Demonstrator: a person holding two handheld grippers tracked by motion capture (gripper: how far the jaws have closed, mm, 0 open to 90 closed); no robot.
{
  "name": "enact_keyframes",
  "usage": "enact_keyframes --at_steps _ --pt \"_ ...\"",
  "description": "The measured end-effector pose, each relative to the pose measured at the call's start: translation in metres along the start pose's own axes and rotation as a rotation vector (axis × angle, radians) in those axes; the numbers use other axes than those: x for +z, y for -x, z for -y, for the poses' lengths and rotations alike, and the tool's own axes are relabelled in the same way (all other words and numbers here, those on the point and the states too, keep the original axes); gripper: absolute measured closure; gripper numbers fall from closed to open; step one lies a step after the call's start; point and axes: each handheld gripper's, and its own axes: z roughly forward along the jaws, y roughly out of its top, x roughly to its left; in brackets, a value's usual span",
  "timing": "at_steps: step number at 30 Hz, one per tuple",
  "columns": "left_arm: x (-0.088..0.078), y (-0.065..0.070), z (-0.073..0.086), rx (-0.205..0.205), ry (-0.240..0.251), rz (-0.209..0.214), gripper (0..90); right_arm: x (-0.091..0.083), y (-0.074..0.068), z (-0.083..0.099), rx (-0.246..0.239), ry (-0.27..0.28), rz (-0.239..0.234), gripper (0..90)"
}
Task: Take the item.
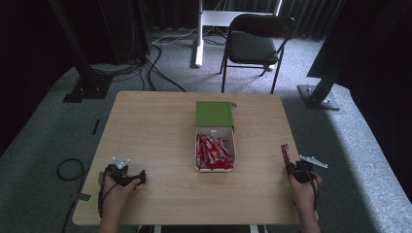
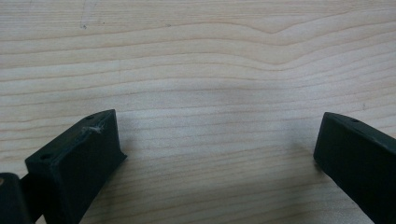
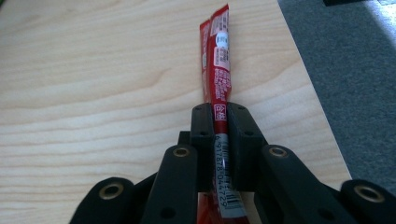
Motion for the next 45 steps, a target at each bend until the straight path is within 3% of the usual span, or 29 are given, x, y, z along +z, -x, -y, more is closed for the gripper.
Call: enact_keyframes --at_steps 9,11,16,21,25,27,31,36,45 --pt "0.0 0.0 0.0 -0.001 0.0 0.0 1.5 0.001 0.001 0.0 -0.016 0.004 0.008 78.0" --pt "0.0 0.0 0.0 0.0 0.0 0.0 1.4 0.001 0.0 0.0 -0.038 0.005 0.003 73.4" --pt "0.0 0.0 0.0 0.0 0.0 0.0 1.5 0.0 0.0 0.002 -0.036 0.017 0.003 58.5" --pt "0.0 0.0 0.0 -0.001 0.0 0.0 1.5 -0.001 0.0 0.001 -0.046 0.009 -0.013 50.2" --pt "0.0 0.0 0.0 -0.004 0.0 -0.004 1.4 -0.006 0.004 -0.002 -0.055 0.036 -0.004 38.8" --pt "0.0 0.001 0.0 -0.007 0.0 -0.007 1.4 -0.01 0.006 -0.005 -0.025 0.069 -0.006 36.6" --pt "0.0 0.002 0.001 -0.017 0.001 -0.016 1.3 -0.019 0.01 -0.011 -0.02 0.111 0.013 30.1" --pt "0.0 0.002 0.001 -0.017 0.0 -0.016 1.3 -0.025 0.01 -0.015 -0.053 0.103 -0.02 20.2" --pt "0.0 0.002 0.0 -0.009 0.0 -0.008 1.4 -0.02 0.005 -0.012 -0.075 0.065 -0.075 15.1"
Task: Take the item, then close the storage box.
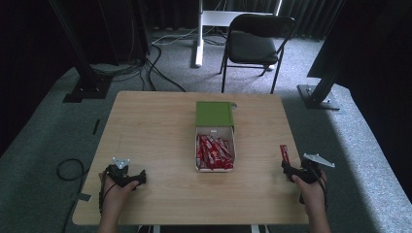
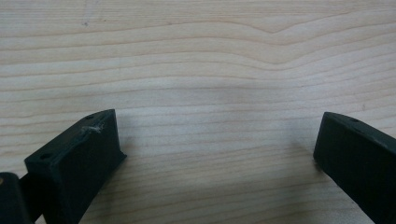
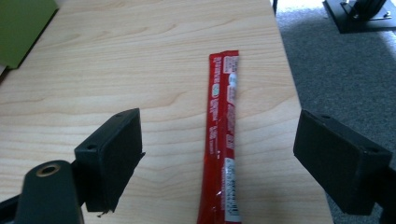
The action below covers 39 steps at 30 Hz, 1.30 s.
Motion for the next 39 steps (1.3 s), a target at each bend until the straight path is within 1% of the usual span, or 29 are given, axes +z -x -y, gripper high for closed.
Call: enact_keyframes --at_steps 2,3,4,5,6,7,8,9,12,16,17,18,19,23,26,28,29,30,31,33,34,35,36,39 --pt "0.0 0.001 0.0 0.016 0.0 0.015 1.5 0.0 0.0 0.001 -0.004 -0.003 -0.005 15.1" --pt "0.0 0.001 0.0 0.03 -0.001 0.027 1.5 0.0 0.0 0.001 -0.009 -0.004 -0.012 15.1" --pt "0.0 0.001 0.0 0.03 -0.001 0.027 1.4 0.0 0.0 0.001 -0.009 -0.004 -0.012 15.1" --pt "0.0 0.004 -0.001 0.051 -0.005 0.05 1.5 -0.002 -0.001 -0.001 -0.011 -0.001 -0.024 15.1" --pt "0.0 0.004 -0.001 0.051 -0.005 0.05 1.5 -0.003 -0.002 -0.001 -0.018 0.003 -0.025 15.1" --pt "0.0 0.007 -0.002 0.058 -0.005 0.069 1.5 -0.004 -0.003 -0.003 -0.026 0.004 -0.028 15.1" --pt "0.001 0.008 -0.003 0.064 -0.004 0.071 1.5 -0.005 -0.004 -0.004 -0.027 0.007 -0.029 15.1" --pt "0.0 0.009 -0.004 0.07 0.002 0.076 1.5 -0.006 -0.005 -0.005 -0.025 0.012 -0.033 15.1" --pt "-0.002 0.013 -0.008 0.071 0.017 0.091 1.5 -0.009 -0.009 -0.008 -0.026 0.026 -0.045 15.1" --pt "-0.006 0.02 -0.015 0.091 0.036 0.111 1.5 -0.01 -0.015 -0.01 -0.032 0.031 -0.064 15.1" --pt "-0.007 0.022 -0.017 0.101 0.04 0.119 1.5 -0.011 -0.016 -0.011 -0.037 0.033 -0.071 15.1" --pt "-0.007 0.022 -0.017 0.101 0.04 0.119 1.5 -0.011 -0.016 -0.011 -0.037 0.033 -0.071 15.1" --pt "-0.01 0.026 -0.021 0.107 0.054 0.131 1.5 -0.011 -0.019 -0.012 -0.046 0.034 -0.081 15.1" --pt "-0.015 0.036 -0.028 0.13 0.076 0.17 1.5 -0.013 -0.026 -0.015 -0.075 0.04 -0.102 15.2" --pt "-0.017 0.043 -0.033 0.146 0.102 0.204 1.5 -0.014 -0.032 -0.017 -0.088 0.045 -0.134 15.2" --pt "-0.019 0.048 -0.036 0.17 0.115 0.219 1.5 -0.014 -0.035 -0.018 -0.098 0.046 -0.143 15.2" --pt "-0.019 0.051 -0.037 0.176 0.12 0.227 1.5 -0.015 -0.038 -0.019 -0.102 0.049 -0.155 15.2" --pt "-0.019 0.051 -0.037 0.176 0.12 0.227 1.5 -0.014 -0.04 -0.019 -0.108 0.05 -0.164 15.2" --pt "-0.02 0.056 -0.04 0.198 0.13 0.246 1.5 -0.014 -0.042 -0.019 -0.114 0.049 -0.172 15.2" --pt "-0.021 0.061 -0.042 0.212 0.139 0.26 1.5 -0.013 -0.047 -0.02 -0.125 0.051 -0.194 15.2" --pt "-0.021 0.061 -0.042 0.212 0.139 0.26 1.5 -0.013 -0.047 -0.02 -0.125 0.051 -0.194 15.2" --pt "-0.021 0.066 -0.045 0.22 0.146 0.281 1.5 -0.012 -0.053 -0.02 -0.133 0.048 -0.213 15.2" --pt "-0.022 0.068 -0.046 0.23 0.152 0.29 1.5 -0.011 -0.055 -0.02 -0.137 0.05 -0.221 15.2" --pt "-0.022 0.076 -0.049 0.242 0.166 0.326 1.5 -0.01 -0.063 -0.021 -0.158 0.052 -0.255 15.2"
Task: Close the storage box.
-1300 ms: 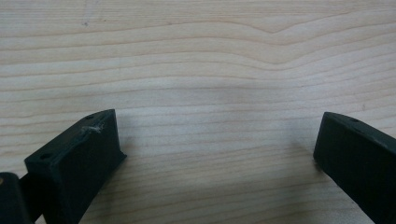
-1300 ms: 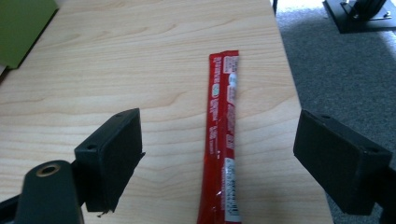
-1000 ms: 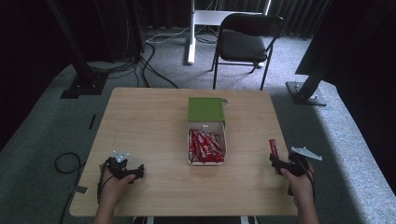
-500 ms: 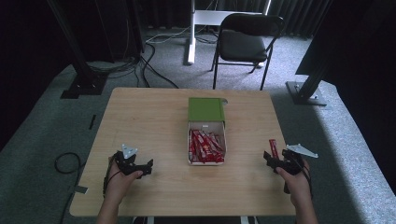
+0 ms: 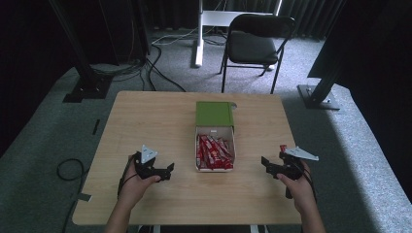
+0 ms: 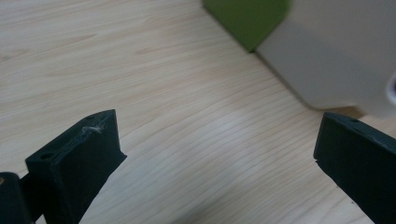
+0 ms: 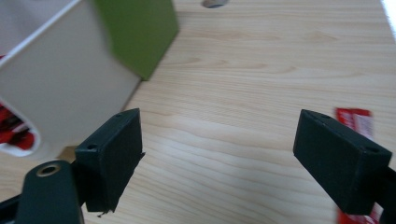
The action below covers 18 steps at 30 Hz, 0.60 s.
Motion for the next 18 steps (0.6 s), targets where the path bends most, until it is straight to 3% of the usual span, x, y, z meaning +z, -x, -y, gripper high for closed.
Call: enact_keyframes --at_steps 7,8,10,18 --pt "0.003 0.009 -0.008 0.024 0.026 0.054 1.5 0.008 -0.016 -0.005 -0.044 -0.001 -0.068 15.3" --pt "0.004 0.011 -0.011 -0.001 0.044 0.094 1.5 0.009 -0.018 -0.006 -0.047 0.0 -0.076 15.3" --pt "0.004 0.013 -0.013 -0.014 0.053 0.128 1.5 0.01 -0.022 -0.007 -0.051 -0.001 -0.095 15.3" --pt "0.007 0.026 -0.023 0.052 0.065 0.16 1.5 0.016 -0.036 -0.008 -0.098 -0.005 -0.151 15.4"
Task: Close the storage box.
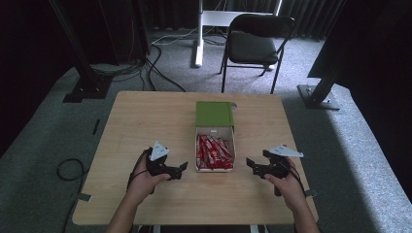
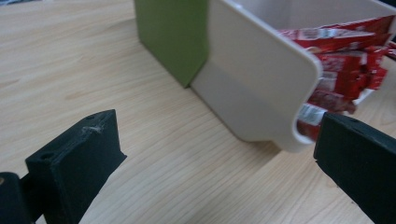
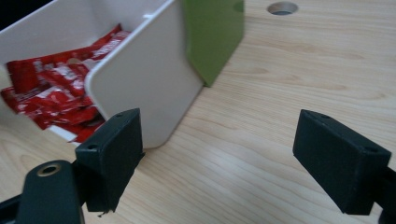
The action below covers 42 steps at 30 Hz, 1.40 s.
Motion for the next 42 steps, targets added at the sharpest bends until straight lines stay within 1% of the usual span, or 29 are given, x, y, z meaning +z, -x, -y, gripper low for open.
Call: enact_keyframes --at_steps 1,2,3,4,5,6,8,11,12,14,17,18,22,25,29,31,40,42 --pt "0.0 0.0 0.0 0.0 0.0 0.0 1.5 0.001 -0.002 -0.001 -0.007 0.002 -0.008 15.4" --pt "0.001 0.004 -0.002 0.005 0.006 0.021 1.5 0.002 -0.003 -0.002 -0.012 0.004 -0.014 15.5" --pt "0.001 0.004 -0.002 0.005 0.006 0.021 1.5 0.002 -0.003 -0.002 -0.012 0.004 -0.014 15.5" --pt "0.001 0.008 -0.005 0.001 0.013 0.043 1.5 0.003 -0.007 -0.003 -0.012 0.008 -0.039 15.5" --pt "0.001 0.01 -0.006 0.007 0.016 0.05 1.5 0.004 -0.008 -0.003 -0.014 0.011 -0.046 15.5" --pt "0.002 0.011 -0.007 0.019 0.013 0.051 1.5 0.005 -0.009 -0.004 -0.023 0.012 -0.053 15.5" --pt "0.004 0.012 -0.009 0.029 0.012 0.042 1.5 0.007 -0.012 -0.005 -0.031 0.013 -0.064 15.5" --pt "0.006 0.012 -0.01 0.031 0.014 0.041 1.5 0.011 -0.018 -0.007 -0.047 0.016 -0.084 15.6" --pt "0.008 0.014 -0.011 0.044 0.02 0.038 1.5 0.012 -0.019 -0.008 -0.051 0.016 -0.09 15.6" --pt "0.011 0.016 -0.012 0.05 0.017 0.043 1.5 0.014 -0.021 -0.009 -0.059 0.015 -0.1 15.7" --pt "0.015 0.017 -0.013 0.051 0.018 0.033 1.5 0.017 -0.023 -0.01 -0.057 0.014 -0.106 16.7" --pt "0.017 0.017 -0.013 0.063 0.012 0.026 1.5 0.018 -0.023 -0.011 -0.055 0.015 -0.107 16.6" --pt "0.021 0.016 -0.014 0.063 0.013 0.019 1.5 0.022 -0.024 -0.011 -0.06 0.015 -0.119 16.7" --pt "0.025 0.014 -0.014 0.083 0.007 0.003 1.5 0.026 -0.025 -0.01 -0.076 0.003 -0.118 16.6" --pt "0.029 0.01 -0.014 0.08 -0.002 -0.007 1.5 0.031 -0.023 -0.009 -0.078 0.001 -0.105 16.6" --pt "0.031 0.008 -0.014 0.079 -0.007 -0.007 1.5 0.032 -0.021 -0.009 -0.069 0.001 -0.108 16.6" --pt "0.038 0.007 -0.019 0.077 -0.014 0.007 1.4 0.034 -0.019 -0.009 -0.061 0.004 -0.109 15.1" --pt "0.039 0.007 -0.02 0.079 -0.016 0.005 1.4 0.034 -0.018 -0.009 -0.062 0.004 -0.109 14.8"
